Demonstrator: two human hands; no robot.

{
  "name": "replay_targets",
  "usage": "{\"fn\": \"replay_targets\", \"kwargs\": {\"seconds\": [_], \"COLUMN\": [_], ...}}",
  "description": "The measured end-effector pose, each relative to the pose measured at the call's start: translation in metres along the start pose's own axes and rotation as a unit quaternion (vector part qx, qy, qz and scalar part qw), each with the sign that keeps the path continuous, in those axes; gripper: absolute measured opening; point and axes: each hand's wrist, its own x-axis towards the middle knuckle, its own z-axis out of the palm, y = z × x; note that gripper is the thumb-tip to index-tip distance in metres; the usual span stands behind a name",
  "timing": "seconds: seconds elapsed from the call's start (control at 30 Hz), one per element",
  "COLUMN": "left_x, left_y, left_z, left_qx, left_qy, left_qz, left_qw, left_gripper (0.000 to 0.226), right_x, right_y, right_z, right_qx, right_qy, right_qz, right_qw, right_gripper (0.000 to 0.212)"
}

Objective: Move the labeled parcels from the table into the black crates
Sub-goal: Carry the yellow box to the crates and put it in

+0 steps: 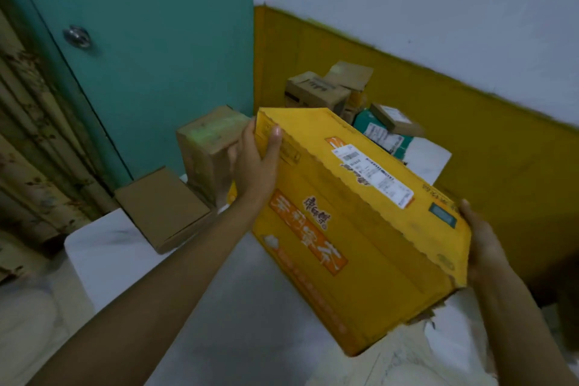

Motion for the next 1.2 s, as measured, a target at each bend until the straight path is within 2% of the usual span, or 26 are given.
{"fn": "replay_targets", "kwargs": {"seconds": [0.1,0.2,0.33,0.43,0.47,0.5,0.53,0.57,0.63,0.7,0.87,0.9,1.07,1.13,1.2], "left_x": [0.005,-0.001,-0.013,-0.04,-0.053,-0.065,-0.076,-0.086,-0.106,-0.125,-0.147,-0.147,-0.146,-0.141,-0.136], "left_y": [0.035,0.074,0.116,0.14,0.146,0.151,0.154,0.155,0.153,0.145,0.13,0.126,0.118,0.122,0.126], "left_z": [-0.011,-0.013,-0.015,-0.006,-0.001,0.003,0.005,0.004,-0.005,-0.021,-0.079,-0.088,-0.112,-0.116,-0.117], "left_qx": [0.031,0.109,0.218,0.262,0.266,0.269,0.27,0.268,0.234,0.165,0.058,0.039,-0.069,-0.142,-0.196], "left_qy": [0.027,0.086,0.096,0.056,0.034,0.022,0.027,0.044,0.042,-0.018,-0.093,-0.091,0.003,0.054,0.069], "left_qz": [0.033,0.081,0.134,0.218,0.251,0.276,0.283,0.268,0.173,0.079,0.04,0.031,0.072,0.072,0.039], "left_qw": [0.999,0.987,0.962,0.939,0.93,0.923,0.92,0.925,0.956,0.983,0.993,0.995,0.995,0.986,0.977], "left_gripper": [0.07,0.06,0.062,0.061,0.059,0.059,0.058,0.058,0.061,0.074,0.111,0.112,0.078,0.067,0.06], "right_x": [-0.005,-0.014,-0.024,-0.032,-0.04,-0.045,-0.046,-0.044,-0.046,-0.047,-0.061,-0.063,-0.084,-0.092,-0.1], "right_y": [-0.013,-0.013,0.014,0.033,0.039,0.045,0.05,0.054,0.057,0.053,0.022,0.015,-0.02,-0.029,-0.037], "right_z": [-0.013,-0.009,-0.003,0.007,0.013,0.017,0.02,0.022,0.033,0.042,0.055,0.059,0.082,0.093,0.106], "right_qx": [-0.131,-0.184,-0.128,-0.102,-0.084,-0.055,-0.021,0.006,0.013,-0.002,-0.058,-0.071,-0.128,-0.111,-0.095], "right_qy": [-0.056,-0.082,-0.156,-0.217,-0.246,-0.263,-0.275,-0.276,-0.279,-0.269,-0.266,-0.269,-0.305,-0.314,-0.313], "right_qz": [0.027,0.062,0.104,0.102,0.099,0.092,0.085,0.067,0.008,-0.073,-0.254,-0.282,-0.412,-0.438,-0.439], "right_qw": [0.989,0.978,0.974,0.966,0.96,0.959,0.958,0.959,0.96,0.96,0.928,0.918,0.849,0.835,0.837], "right_gripper": [0.064,0.066,0.037,0.03,0.033,0.051,0.065,0.068,0.064,0.06,0.037,0.037,0.051,0.051,0.049]}}
